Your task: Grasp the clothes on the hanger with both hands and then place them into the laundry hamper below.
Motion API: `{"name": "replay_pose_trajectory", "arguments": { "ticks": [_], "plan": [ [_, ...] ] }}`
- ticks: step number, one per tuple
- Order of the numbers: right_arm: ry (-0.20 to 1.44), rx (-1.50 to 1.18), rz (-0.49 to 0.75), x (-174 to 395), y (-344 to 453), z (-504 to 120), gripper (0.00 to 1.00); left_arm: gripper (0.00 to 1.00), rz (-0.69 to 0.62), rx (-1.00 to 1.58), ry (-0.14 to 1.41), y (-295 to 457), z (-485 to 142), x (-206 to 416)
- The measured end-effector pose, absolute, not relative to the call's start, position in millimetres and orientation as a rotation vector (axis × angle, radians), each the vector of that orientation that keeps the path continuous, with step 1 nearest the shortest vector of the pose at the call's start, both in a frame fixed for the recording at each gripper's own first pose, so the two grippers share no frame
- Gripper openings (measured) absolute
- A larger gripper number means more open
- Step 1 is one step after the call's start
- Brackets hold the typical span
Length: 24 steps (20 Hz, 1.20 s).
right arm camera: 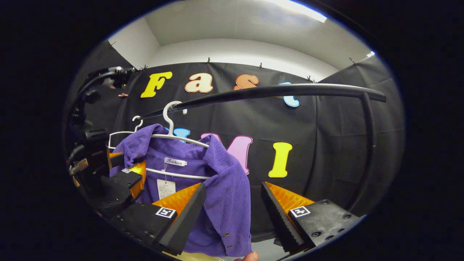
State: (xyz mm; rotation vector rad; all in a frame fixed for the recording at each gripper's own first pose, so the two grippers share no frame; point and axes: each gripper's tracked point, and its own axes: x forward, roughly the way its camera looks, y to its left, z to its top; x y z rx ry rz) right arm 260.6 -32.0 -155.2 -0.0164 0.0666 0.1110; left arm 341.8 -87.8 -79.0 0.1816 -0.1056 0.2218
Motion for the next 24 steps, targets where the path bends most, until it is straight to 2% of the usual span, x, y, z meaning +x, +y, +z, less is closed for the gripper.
{"name": "replay_pose_trajectory", "arguments": {
  "ticks": [4,7,10,13,17,18,19,24],
  "plan": [
    [0.061,0.049,0.141,286.3,-12.4,-166.9,0.98,0.29,0.229,0.133,-0.012,-67.1,-102.4,353.0],
    [0.031,0.064,0.154,307.3,4.0,-172.2,0.98,0.26,0.191,0.092,0.053,-64.7,-115.9,359.2],
    [0.033,0.065,0.092,332.2,4.5,-187.0,1.0,0.18,0.155,0.071,0.057,-65.4,-115.8,361.8],
    [0.034,0.033,0.027,359.4,-6.2,-196.9,0.93,0.14,0.133,0.086,0.068,-65.4,-119.1,363.5],
    [0.007,0.016,0.034,376.1,-22.4,-198.1,0.12,0.13,0.107,0.085,0.11,-67.6,-130.7,370.5],
    [0.019,-0.007,0.025,369.9,-25.5,-201.0,0.12,0.13,0.098,0.073,0.109,-69.8,-131.2,369.6],
    [0.017,-0.034,0.035,368.6,-26.5,-200.7,0.05,0.14,0.097,0.072,0.108,-69.6,-129.7,370.0],
    [-0.118,-0.183,-0.004,352.6,-47.0,-159.6,0.05,0.06,0.074,0.089,0.085,-67.7,-123.6,369.2]
  ]
}}
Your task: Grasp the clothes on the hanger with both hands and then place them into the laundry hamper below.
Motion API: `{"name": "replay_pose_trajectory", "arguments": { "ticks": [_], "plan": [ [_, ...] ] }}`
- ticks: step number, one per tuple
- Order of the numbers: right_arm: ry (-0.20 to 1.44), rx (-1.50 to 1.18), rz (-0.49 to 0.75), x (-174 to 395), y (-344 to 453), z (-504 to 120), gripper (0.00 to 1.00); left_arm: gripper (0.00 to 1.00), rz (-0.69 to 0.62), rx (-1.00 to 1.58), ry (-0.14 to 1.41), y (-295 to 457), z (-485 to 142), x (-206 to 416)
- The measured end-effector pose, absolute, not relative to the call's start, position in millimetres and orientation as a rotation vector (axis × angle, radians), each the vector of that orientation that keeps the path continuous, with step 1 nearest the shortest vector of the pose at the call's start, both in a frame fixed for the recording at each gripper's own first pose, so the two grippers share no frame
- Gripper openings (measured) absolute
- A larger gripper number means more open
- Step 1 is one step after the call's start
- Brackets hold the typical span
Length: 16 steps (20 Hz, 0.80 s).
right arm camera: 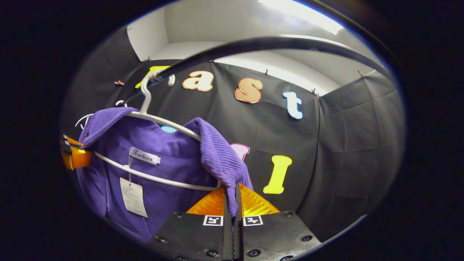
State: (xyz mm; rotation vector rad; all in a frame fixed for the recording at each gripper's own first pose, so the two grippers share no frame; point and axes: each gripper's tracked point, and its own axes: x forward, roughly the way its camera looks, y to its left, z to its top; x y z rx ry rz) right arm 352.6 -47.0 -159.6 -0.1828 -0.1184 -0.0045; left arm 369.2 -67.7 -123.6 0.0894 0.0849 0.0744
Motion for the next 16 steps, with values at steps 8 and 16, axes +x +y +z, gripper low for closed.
{"name": "replay_pose_trajectory", "arguments": {
  "ticks": [8,16],
  "plan": [
    [-0.257,-0.3,-0.172,368.6,-104.6,-119.3,0.05,0.05,0.016,0.12,0.101,-71.6,-93.8,358.2],
    [-0.117,-0.234,-0.236,417.4,-133.6,-191.3,0.05,0.05,-0.015,0.123,0.104,-82.7,-85.8,352.0]
  ]
}}
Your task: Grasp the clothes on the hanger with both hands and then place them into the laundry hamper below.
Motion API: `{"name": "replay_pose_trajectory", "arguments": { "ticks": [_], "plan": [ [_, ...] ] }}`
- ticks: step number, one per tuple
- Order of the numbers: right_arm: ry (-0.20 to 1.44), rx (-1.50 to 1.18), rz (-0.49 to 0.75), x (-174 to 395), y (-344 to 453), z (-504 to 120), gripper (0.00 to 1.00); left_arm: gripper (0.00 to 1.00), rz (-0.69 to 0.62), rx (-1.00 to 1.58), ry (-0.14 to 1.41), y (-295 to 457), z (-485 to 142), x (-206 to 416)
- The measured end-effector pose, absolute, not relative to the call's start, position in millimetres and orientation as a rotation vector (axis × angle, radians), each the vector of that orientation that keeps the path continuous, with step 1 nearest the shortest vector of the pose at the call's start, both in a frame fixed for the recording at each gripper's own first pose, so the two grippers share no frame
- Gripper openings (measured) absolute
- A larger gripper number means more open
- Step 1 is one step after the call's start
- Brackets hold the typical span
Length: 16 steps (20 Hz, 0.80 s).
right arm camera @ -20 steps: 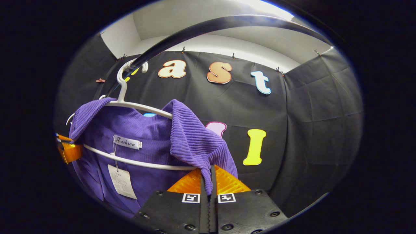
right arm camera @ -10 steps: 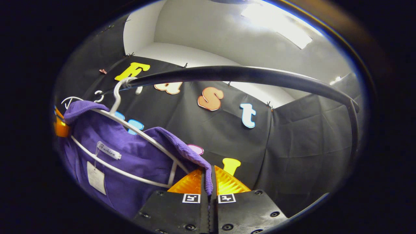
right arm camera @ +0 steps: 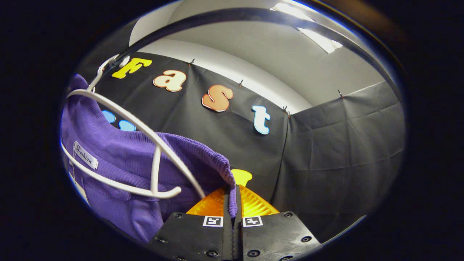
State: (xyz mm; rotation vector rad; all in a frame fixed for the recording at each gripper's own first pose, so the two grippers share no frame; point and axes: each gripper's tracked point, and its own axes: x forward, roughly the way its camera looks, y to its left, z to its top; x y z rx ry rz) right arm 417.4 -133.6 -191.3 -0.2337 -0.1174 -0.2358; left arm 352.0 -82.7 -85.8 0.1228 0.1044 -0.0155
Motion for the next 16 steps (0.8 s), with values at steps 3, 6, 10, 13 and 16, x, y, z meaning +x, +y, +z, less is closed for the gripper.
{"name": "replay_pose_trajectory", "arguments": {
  "ticks": [3,6,10,13,16],
  "plan": [
    [-0.008,-0.184,-0.182,416.2,-112.8,-242.9,0.05,0.05,-0.025,0.125,0.119,-87.2,-92.4,354.3],
    [0.048,-0.146,-0.091,399.2,-77.5,-266.6,0.05,0.06,-0.015,0.118,0.117,-76.2,-92.9,356.8],
    [0.027,-0.098,0.033,377.8,-26.3,-243.8,0.05,0.05,0.047,0.152,0.123,-40.2,-98.3,356.1],
    [-0.002,-0.073,0.107,360.7,2.7,-223.3,0.05,0.05,0.067,0.149,0.11,-22.8,-93.3,353.2],
    [-0.02,-0.059,0.167,342.0,23.8,-207.0,0.05,0.05,0.081,0.142,0.112,-15.6,-97.2,348.7]
  ]
}}
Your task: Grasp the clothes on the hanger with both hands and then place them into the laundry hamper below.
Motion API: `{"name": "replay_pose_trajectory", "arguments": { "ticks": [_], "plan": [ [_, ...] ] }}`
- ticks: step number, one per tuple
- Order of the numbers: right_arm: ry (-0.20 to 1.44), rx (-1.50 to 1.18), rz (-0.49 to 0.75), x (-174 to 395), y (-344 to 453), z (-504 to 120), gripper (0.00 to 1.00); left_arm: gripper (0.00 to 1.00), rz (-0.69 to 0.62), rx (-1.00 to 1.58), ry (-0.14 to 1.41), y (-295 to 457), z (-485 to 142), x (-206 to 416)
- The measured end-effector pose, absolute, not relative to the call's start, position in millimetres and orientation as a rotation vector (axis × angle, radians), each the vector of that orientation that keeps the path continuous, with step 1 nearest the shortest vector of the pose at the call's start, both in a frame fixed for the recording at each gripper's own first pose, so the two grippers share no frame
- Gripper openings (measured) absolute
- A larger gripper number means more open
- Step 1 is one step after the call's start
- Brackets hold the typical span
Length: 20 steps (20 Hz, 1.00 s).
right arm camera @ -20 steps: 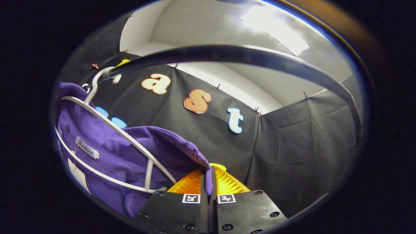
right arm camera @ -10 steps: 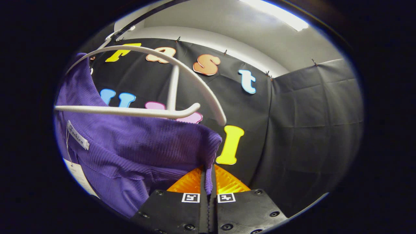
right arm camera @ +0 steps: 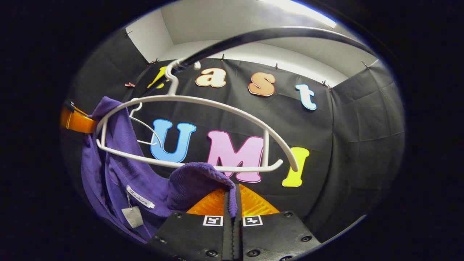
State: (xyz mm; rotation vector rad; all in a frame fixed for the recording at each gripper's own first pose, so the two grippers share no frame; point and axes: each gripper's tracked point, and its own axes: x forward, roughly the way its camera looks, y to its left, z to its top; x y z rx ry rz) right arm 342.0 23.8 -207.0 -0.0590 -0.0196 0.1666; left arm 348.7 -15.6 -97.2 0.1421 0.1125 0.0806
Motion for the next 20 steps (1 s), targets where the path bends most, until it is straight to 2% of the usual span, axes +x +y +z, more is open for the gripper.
{"name": "replay_pose_trajectory", "arguments": {
  "ticks": [5,9,17,20],
  "plan": [
    [-0.055,-0.057,0.203,324.4,37.5,-183.6,0.05,0.05,0.132,0.141,0.11,8.8,-93.9,347.7],
    [-0.031,-0.051,0.195,314.8,29.0,-184.3,0.05,0.05,0.145,0.105,0.193,26.0,-133.1,340.8],
    [0.071,-0.037,0.252,276.8,40.2,-213.1,0.05,0.05,0.059,0.026,0.323,-2.8,-212.3,312.5],
    [0.086,-0.038,0.283,265.7,48.6,-213.4,0.05,0.05,-0.014,0.006,0.33,-30.4,-222.4,300.0]
  ]
}}
